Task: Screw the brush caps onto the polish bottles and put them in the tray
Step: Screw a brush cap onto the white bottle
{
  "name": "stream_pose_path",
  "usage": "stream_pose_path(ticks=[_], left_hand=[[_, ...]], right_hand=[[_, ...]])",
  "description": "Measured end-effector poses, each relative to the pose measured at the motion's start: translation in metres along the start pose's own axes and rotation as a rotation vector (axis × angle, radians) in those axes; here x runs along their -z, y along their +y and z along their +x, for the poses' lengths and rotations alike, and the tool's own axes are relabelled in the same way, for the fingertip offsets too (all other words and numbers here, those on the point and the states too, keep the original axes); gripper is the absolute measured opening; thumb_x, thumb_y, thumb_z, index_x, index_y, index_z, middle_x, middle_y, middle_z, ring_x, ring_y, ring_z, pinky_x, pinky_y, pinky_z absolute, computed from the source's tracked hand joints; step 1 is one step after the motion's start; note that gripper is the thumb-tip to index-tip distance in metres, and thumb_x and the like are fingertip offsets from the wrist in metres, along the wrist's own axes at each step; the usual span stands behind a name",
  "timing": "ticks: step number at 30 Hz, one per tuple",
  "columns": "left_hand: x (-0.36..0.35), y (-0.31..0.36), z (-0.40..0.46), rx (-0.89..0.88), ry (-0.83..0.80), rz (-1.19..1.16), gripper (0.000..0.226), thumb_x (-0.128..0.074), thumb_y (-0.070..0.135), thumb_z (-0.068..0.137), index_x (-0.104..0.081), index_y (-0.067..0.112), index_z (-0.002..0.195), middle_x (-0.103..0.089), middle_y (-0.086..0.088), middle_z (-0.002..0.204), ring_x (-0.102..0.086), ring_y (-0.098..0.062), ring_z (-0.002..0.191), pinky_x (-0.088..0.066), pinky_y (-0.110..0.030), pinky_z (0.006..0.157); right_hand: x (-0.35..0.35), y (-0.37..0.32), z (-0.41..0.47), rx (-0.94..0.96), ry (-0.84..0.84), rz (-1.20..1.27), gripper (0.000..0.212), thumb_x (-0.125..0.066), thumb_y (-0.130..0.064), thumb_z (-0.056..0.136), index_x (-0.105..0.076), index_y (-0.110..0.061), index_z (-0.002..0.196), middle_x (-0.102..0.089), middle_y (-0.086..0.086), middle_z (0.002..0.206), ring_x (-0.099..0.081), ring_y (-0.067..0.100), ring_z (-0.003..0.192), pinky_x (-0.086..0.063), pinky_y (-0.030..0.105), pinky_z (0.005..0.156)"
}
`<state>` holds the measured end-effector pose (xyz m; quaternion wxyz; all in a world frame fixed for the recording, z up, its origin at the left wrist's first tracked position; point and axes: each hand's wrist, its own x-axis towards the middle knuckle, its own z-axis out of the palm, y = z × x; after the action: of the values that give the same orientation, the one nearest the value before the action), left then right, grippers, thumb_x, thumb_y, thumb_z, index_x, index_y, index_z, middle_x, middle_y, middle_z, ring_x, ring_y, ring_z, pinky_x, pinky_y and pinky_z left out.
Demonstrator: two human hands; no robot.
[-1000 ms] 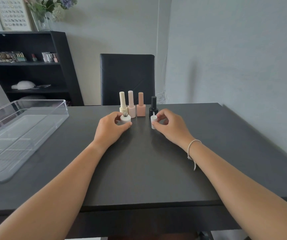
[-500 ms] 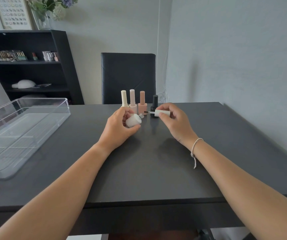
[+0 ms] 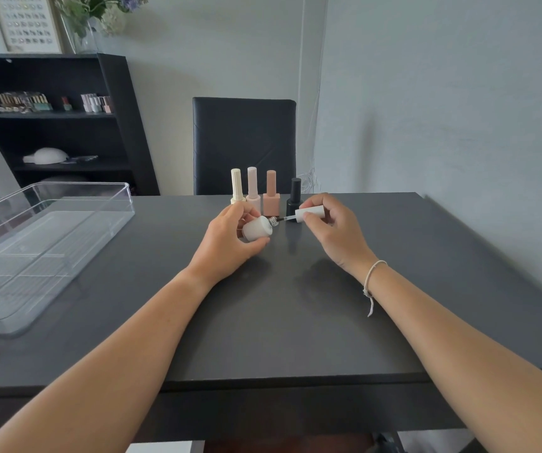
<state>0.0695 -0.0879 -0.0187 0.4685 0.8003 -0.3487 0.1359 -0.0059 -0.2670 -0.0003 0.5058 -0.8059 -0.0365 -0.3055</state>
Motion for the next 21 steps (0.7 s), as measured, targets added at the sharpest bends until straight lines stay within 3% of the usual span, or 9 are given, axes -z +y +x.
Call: stream_pose_path(ticks=[12, 21], left_hand=[[-0.0014, 0.0025, -0.0009, -0.066, -0.056, -0.012, 0.032, -0.075, 0.016, 0.072, -0.052, 0.024, 0.093, -0.055, 0.013, 0.093, -0.055, -0.007, 0.088, -0.049, -0.013, 0.076], [-0.0023, 0.0054, -0.002, -0.101, -0.099, 0.018, 0.032, -0.074, 0.017, 0.073, -0.054, 0.025, 0.096, -0.056, 0.008, 0.096, -0.056, -0.009, 0.088, -0.051, -0.017, 0.078]], right_hand=[[-0.0029, 0.0027, -0.0012, 0.004, -0.061, -0.059, 0.006, -0.058, -0.011, 0.083, -0.061, -0.016, 0.085, -0.057, -0.011, 0.074, -0.046, 0.002, 0.058, -0.037, 0.007, 0.055], [-0.005, 0.0053, -0.0026, 0.051, -0.166, -0.168, 0.007, -0.061, -0.014, 0.085, -0.061, -0.015, 0.092, -0.055, -0.014, 0.075, -0.046, 0.006, 0.061, -0.039, 0.008, 0.057]])
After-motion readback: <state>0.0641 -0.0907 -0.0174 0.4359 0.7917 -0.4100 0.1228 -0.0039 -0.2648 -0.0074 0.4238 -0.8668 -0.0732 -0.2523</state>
